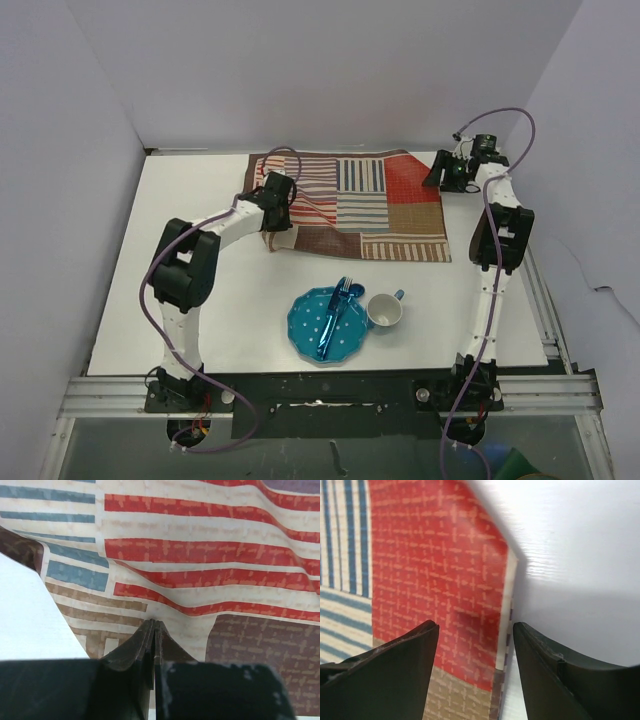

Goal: Set the dinner table for one person
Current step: Flatten out the napkin at the center of the board.

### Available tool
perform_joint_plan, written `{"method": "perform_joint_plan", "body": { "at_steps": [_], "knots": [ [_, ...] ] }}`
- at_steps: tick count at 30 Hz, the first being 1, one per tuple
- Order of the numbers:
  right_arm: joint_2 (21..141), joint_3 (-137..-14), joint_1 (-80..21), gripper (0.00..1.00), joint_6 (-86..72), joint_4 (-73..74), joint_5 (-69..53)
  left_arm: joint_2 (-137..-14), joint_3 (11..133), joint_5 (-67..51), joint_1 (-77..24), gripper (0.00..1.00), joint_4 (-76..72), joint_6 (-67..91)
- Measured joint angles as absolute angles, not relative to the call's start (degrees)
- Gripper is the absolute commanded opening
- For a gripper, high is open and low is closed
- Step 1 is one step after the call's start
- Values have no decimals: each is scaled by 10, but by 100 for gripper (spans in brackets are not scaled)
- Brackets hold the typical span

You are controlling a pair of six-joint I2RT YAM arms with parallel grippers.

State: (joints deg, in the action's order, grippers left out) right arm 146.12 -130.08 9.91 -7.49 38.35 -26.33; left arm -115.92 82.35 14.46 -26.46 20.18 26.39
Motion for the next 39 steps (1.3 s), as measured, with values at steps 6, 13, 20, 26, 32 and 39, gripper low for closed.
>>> {"method": "perform_joint_plan", "body": {
  "at_steps": [6,13,20,26,32,39],
  "knots": [
    [1487,-1309,110,29,-56,375,-390,-1174,823,140,-265,0,203,263],
    [1501,-1283,112,0,-64,363,-483,-1174,823,136,-265,0,202,263],
    [1443,-1208,89,0,-47,353,-413,-1174,823,126,-265,0,199,264],
    [1393,-1201,1,0,-3,399,-241,-1174,823,124,-266,0,198,265],
    [1383,-1205,-123,0,56,429,2,-1174,820,124,-266,0,198,266],
    [1383,-1174,-202,0,106,422,219,-1166,808,127,-267,0,196,268]
  ]
}}
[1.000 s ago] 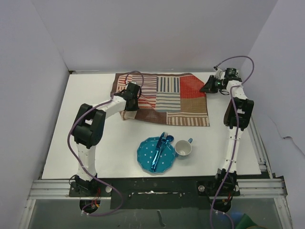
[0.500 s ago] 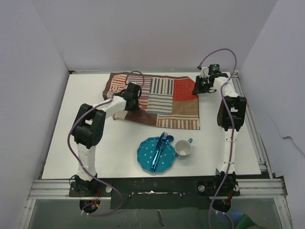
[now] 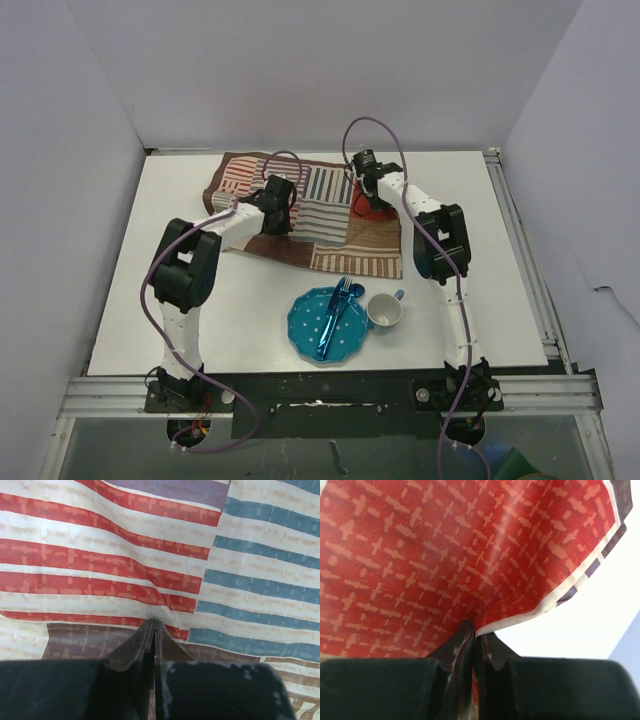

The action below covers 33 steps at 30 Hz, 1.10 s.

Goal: Set the dinner table for one person
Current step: Flatten out the napkin at the center of the board.

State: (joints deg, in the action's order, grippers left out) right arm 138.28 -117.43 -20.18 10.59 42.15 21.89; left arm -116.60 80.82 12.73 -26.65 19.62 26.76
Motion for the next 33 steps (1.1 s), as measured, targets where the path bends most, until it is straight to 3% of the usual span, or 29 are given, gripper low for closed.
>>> {"method": "perform_joint_plan", "body": {
  "at_steps": [7,8,10,12,15,18,20,25,26,33],
  "knots": [
    [1383,-1143,-221,0,129,398,324,-1166,803,127,-270,0,193,270],
    [1383,-1144,-220,5,128,399,327,-1166,802,126,-270,0,192,270],
    [1386,-1161,-216,46,117,418,327,-1165,802,126,-271,0,192,272],
    [1397,-1200,-207,80,99,447,323,-1164,801,126,-272,0,191,274],
    [1410,-1253,-178,87,74,474,317,-1162,800,126,-274,0,191,274],
    [1410,-1263,-146,84,49,483,316,-1159,800,126,-274,0,191,274],
    [1409,-1255,-126,76,34,480,308,-1157,800,126,-274,0,192,274],
    [1376,-1203,-107,4,10,480,223,-1148,799,126,-274,0,194,274],
    [1368,-1198,-109,0,3,481,199,-1145,797,128,-274,0,195,274],
    [1303,-1168,-136,0,-24,468,103,-1124,789,138,-274,0,200,274]
  ]
}}
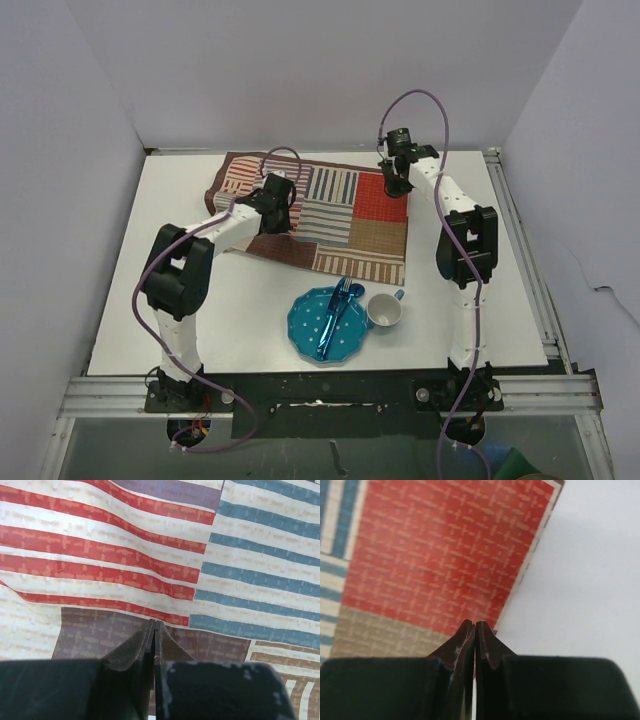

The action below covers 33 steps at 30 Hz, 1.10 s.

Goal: Set the dinner table for one person
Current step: Flatten out the napkin at the center of the board.

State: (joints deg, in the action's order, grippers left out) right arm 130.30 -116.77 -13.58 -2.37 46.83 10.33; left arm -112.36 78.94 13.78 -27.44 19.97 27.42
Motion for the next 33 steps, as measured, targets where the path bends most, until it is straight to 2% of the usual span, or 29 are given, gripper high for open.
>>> {"method": "perform_joint_plan", "body": {
  "at_steps": [6,13,17,22,28,33],
  "knots": [
    [1265,-1124,-147,0,-43,459,37,-1118,783,150,-274,0,203,273],
    [1249,-991,-147,0,-69,423,-21,-1100,759,183,-271,0,228,268],
    [1247,-965,-147,0,-77,404,-35,-1080,745,192,-265,0,242,267],
    [1249,-966,-143,0,-80,400,-36,-1078,745,196,-262,0,246,268],
    [1305,-1054,-104,0,-81,420,-46,-1078,745,196,-262,0,257,268],
    [1359,-1142,-52,0,-79,425,-50,-1078,734,196,-262,14,258,270]
  ]
}}
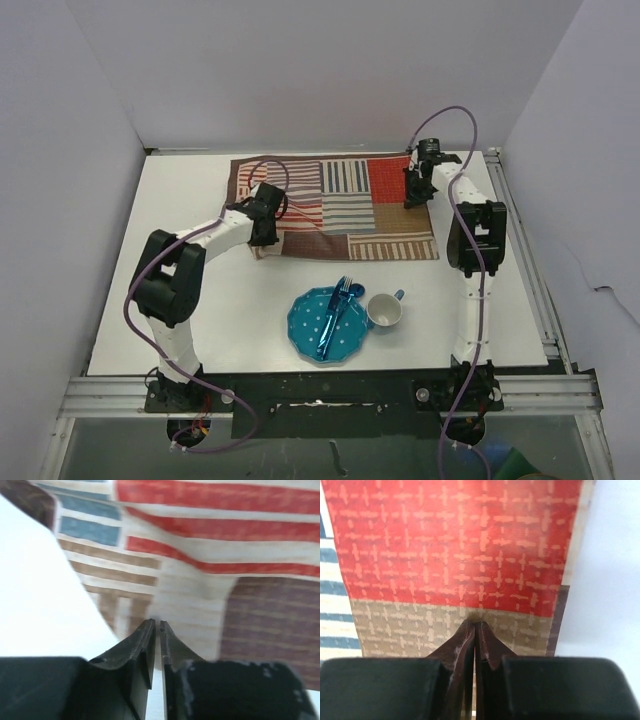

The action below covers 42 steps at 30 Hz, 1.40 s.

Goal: Set the dinner table for one person
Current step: Flatten out the napkin at the center of the board.

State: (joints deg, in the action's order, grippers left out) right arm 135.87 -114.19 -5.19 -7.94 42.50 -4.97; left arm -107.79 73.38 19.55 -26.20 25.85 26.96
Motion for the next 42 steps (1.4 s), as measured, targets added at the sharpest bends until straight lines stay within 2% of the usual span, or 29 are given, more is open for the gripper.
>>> {"method": "perform_joint_plan", "body": {
  "at_steps": [6,8,12,14,34,42],
  "knots": [
    [1384,-1183,-21,2,-78,431,-55,-1078,709,181,-264,30,259,284],
    [1383,-1182,-20,11,-77,431,-55,-1078,706,181,-268,38,258,290],
    [1372,-1160,-21,41,-76,414,-62,-1072,689,186,-284,47,253,301],
    [1358,-1139,-23,44,-74,406,-69,-1059,673,187,-293,48,250,309],
    [1306,-1056,-45,47,-67,400,-69,-940,591,228,-334,49,315,345],
    [1290,-1038,-57,47,-68,410,-67,-931,562,236,-350,49,320,361]
  ]
}}
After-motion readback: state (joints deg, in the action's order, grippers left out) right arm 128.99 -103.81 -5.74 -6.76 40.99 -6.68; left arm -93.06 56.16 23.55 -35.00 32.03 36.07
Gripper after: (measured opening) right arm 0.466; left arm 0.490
